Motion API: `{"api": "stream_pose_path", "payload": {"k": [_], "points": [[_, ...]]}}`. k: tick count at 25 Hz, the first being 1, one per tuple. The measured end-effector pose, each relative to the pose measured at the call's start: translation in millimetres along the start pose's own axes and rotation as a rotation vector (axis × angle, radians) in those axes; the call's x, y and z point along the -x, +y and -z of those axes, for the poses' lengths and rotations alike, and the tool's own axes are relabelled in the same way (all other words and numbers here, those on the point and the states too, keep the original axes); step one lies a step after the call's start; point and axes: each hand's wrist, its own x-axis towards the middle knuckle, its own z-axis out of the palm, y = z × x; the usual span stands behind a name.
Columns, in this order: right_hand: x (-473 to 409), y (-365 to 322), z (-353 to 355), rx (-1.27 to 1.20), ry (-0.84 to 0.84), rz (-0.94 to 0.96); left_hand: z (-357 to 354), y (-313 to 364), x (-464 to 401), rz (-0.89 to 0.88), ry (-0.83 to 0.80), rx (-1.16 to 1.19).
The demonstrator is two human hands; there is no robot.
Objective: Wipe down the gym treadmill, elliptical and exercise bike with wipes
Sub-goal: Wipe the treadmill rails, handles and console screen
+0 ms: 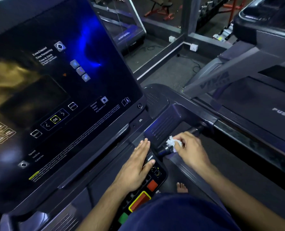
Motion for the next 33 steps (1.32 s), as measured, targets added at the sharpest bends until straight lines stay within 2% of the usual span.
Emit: {"api": "stream_pose_path", "payload": {"k": [2, 7, 13, 15, 18, 20, 23, 25, 27, 31, 33], "points": [[-8, -12, 5, -0.035, -0.027, 0.056, 0, -1, 0, 0.016, 0.001, 0.004], [-96, -14, 42, 0.139, 0.189, 0.144, 2, -2, -1, 0.022, -0.011, 0.029], [-120, 9, 16, 0.383, 0.024, 0.061, 4, 0, 1, 0.026, -0.006, 0.018], [-124, 4, 5, 0.381, 0.011, 0.049, 4, 1, 1, 0.03, -0.009, 0.009], [-124, -9, -6, 0.222, 0.04, -0.06, 4, 1, 0, 0.03, -0.005, 0.024], [-107, -20, -21, 0.159, -0.059, 0.003, 5, -1, -1, 0.022, -0.008, 0.031], [-83, -47, -50, 0.109, -0.351, 0.105, 4, -1, -3, 0.021, -0.019, 0.022], [-81, -53, -59, 0.131, -0.428, 0.136, 5, -2, -2, 0.021, -0.017, 0.023], [-87, -45, -52, 0.155, -0.399, 0.148, 4, -3, -2, 0.013, -0.013, 0.027], [-120, -18, -13, 0.33, -0.083, 0.133, 3, -4, -2, 0.015, -0.016, 0.022], [-134, -8, 2, 0.47, -0.043, 0.113, 4, -4, -2, 0.019, -0.016, 0.024]]}}
